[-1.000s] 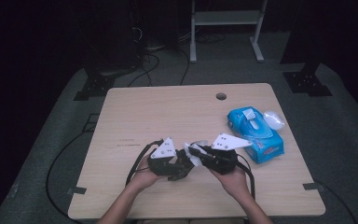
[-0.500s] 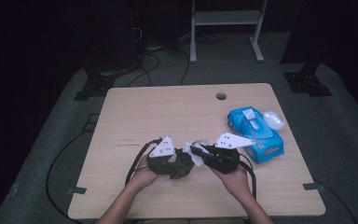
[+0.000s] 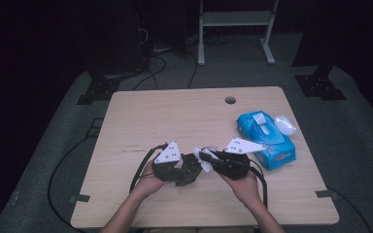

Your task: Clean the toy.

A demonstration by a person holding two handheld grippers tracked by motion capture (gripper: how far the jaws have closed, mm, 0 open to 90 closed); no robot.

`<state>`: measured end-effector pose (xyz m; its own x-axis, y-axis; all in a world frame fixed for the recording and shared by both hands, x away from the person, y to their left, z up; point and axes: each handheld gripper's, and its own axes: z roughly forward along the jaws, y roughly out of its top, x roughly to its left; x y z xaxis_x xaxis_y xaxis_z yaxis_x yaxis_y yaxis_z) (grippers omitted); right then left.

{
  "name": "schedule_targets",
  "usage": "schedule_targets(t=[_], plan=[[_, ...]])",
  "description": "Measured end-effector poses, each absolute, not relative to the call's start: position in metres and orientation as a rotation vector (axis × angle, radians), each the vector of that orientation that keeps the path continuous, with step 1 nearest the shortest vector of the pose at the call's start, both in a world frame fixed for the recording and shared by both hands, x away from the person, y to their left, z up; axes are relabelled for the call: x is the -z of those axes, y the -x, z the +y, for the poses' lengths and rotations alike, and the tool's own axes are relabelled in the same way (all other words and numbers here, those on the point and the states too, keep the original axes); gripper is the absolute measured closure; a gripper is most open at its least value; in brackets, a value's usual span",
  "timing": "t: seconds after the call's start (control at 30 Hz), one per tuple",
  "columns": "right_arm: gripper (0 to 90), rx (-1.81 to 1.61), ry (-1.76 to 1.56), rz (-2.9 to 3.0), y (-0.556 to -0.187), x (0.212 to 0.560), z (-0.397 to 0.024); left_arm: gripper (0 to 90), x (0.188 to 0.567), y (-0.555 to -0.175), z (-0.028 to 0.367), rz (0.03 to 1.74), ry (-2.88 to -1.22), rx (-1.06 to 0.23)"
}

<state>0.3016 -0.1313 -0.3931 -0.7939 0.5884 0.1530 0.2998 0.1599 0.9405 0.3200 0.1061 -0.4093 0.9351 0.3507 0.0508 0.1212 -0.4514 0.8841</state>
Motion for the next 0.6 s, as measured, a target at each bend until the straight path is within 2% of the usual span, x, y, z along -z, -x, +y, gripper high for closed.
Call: schedule_targets(t=[0.2,0.4,0.6], plan=[[81.3,-1.688,-0.979,2.191,-0.309,0.409,-0.146,57.5,0.41,-0.321,0.107,0.339,-2.036,-0.267],[81.3,-1.715,-0.961,2.194,-0.309,0.405,-0.144,57.5,0.409,-0.322,0.108,0.345,-2.031,-0.268],[81.3,-1.717,-1.107,2.257,-0.319,0.433,-0.153,57.6,0.409,-0.322,0.108,0.346,-2.029,-0.275]])
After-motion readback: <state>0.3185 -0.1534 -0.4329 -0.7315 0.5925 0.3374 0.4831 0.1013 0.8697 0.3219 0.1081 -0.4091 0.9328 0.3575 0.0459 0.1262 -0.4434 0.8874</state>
